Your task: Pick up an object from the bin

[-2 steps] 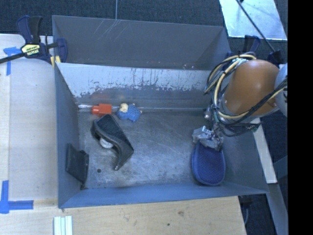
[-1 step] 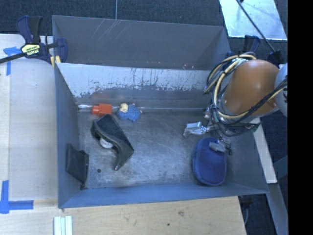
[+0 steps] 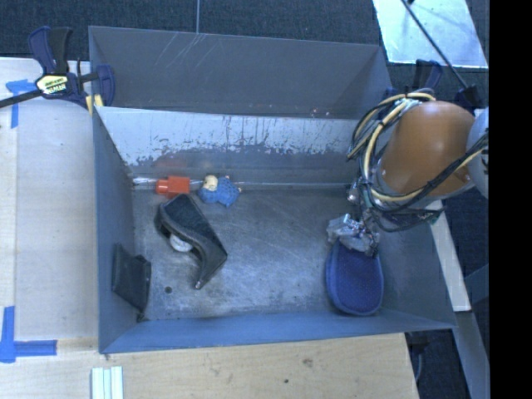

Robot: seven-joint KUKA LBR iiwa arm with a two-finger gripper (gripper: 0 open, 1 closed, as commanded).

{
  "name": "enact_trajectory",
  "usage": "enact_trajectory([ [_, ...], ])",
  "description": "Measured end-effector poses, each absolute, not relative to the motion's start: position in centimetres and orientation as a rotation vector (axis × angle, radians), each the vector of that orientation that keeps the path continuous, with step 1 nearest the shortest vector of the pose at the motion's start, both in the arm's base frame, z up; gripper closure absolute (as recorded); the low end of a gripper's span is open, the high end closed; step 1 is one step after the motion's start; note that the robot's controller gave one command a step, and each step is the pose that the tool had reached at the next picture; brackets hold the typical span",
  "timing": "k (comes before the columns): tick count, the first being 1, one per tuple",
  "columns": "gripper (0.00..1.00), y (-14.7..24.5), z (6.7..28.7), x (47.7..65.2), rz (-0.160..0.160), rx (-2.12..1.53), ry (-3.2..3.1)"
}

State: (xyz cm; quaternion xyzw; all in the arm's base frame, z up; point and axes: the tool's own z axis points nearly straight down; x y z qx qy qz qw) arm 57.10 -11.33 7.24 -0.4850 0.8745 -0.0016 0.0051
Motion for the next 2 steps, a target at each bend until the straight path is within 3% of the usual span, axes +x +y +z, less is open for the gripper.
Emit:
enact_trajectory([
  [1,0.00,-11.2,7.2,57.1,-0.003,-1.518,2.737],
  [2,0.00,-10.2,7.6,50.4,-0.014,-2.296,2.112],
])
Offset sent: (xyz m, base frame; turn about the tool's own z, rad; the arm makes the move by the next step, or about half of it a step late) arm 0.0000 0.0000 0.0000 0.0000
